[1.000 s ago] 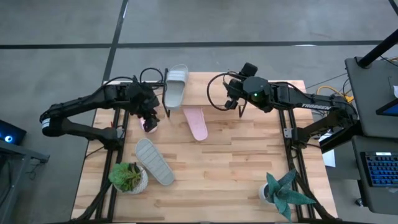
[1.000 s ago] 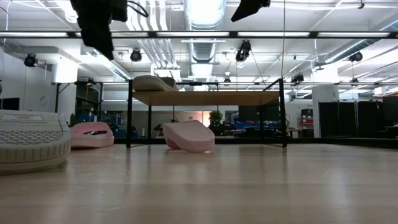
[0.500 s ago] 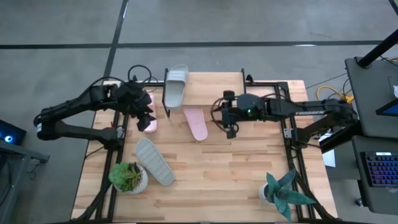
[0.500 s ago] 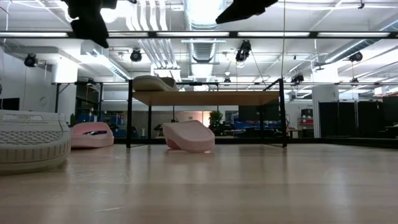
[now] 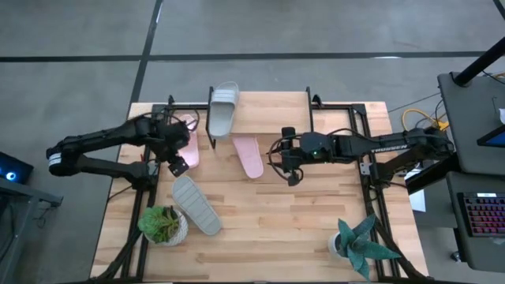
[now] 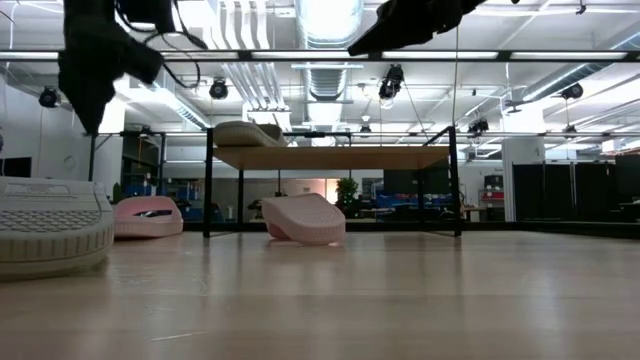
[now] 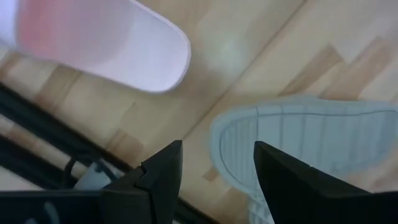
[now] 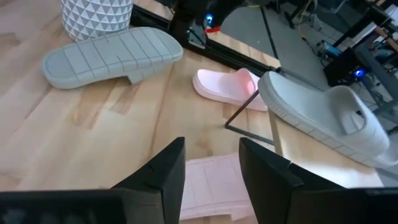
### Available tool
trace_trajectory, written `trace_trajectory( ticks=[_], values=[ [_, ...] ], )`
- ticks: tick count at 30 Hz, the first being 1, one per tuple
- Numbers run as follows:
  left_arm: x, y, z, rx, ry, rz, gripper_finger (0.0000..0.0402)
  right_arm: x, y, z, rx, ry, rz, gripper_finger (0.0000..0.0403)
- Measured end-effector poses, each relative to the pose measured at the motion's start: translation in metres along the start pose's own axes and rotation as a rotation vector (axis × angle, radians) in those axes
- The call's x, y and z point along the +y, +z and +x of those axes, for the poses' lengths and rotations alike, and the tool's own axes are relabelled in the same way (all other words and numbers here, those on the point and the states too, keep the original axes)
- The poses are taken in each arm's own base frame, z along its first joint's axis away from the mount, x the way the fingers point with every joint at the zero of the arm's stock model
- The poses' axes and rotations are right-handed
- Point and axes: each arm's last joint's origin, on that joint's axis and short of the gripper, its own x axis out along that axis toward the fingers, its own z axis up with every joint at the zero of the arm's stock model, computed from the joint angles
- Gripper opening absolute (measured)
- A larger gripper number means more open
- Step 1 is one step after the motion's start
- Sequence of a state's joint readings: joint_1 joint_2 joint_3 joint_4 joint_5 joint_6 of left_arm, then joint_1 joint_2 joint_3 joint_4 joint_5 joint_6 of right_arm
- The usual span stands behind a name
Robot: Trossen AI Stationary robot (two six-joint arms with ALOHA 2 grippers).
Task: Pick and place slides into the shelf
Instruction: Put the gray slide on the shelf
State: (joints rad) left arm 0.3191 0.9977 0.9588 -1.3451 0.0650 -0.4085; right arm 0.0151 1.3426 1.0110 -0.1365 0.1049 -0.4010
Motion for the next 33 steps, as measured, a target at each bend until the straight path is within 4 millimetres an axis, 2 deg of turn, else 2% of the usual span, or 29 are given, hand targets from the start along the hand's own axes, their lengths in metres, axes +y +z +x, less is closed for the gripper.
trace_trajectory(
  ticks=[6,10,25,33],
  values=[
    [0.003,-0.004,0.033,0.073,-0.019,0.043,0.0183,0.001,-0.001,0.0,0.005,0.003,0.007,0.0143],
    [0.01,-0.008,0.046,0.116,0.004,0.01,0.0183,0.001,-0.001,0.0,0.006,0.003,0.007,0.0139],
    [0.022,-0.016,0.078,0.179,-0.097,-0.039,0.0183,0.001,-0.002,0.0,0.013,0.006,0.006,0.0133],
    [0.025,-0.011,0.073,0.153,-0.126,-0.023,0.0183,0.001,-0.002,0.0,0.017,0.007,0.006,0.0134]
  ],
)
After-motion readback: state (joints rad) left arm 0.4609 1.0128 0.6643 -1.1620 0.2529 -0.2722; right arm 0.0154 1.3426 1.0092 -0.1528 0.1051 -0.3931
